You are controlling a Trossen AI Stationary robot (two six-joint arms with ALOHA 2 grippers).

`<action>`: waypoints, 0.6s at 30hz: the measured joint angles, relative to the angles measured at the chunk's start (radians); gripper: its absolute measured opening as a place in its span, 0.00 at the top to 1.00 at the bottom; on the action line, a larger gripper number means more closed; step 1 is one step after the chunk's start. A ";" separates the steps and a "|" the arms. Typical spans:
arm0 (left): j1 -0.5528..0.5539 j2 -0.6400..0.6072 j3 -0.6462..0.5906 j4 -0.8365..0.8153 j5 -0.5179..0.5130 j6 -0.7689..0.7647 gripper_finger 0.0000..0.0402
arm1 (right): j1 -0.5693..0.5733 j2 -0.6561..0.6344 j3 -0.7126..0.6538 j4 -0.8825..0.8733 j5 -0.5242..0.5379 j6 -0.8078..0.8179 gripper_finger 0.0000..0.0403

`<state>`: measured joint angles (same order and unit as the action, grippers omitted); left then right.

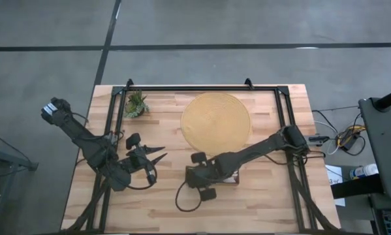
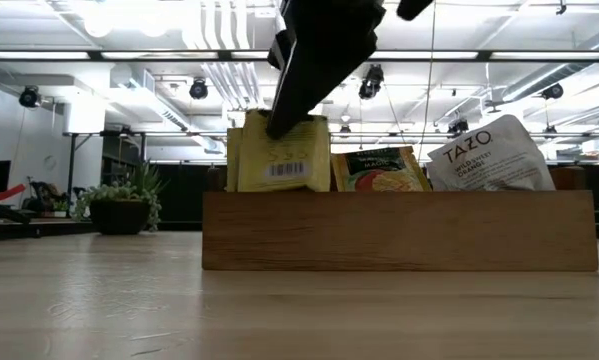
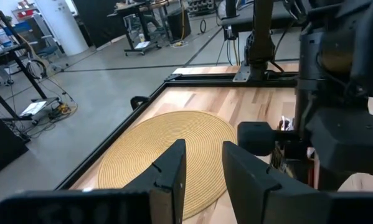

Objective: Pick & Place Tea
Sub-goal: Put the yellow tea bag into the left section of the wooden organizer

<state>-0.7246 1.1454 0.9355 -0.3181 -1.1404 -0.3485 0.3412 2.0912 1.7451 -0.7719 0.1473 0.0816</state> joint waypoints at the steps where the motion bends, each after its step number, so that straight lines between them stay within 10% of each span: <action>1: 0.000 0.000 0.000 0.000 0.000 0.000 0.75 | 0.000 -0.003 0.000 0.000 -0.013 -0.004 0.79; 18: 0.000 0.000 -0.001 0.004 0.015 0.000 0.75 | 0.017 0.002 0.000 0.018 -0.144 -0.019 0.83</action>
<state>-0.7246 1.1454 0.9344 -0.3145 -1.1250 -0.3485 0.3580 2.0929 1.7447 -0.7536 0.0029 0.0628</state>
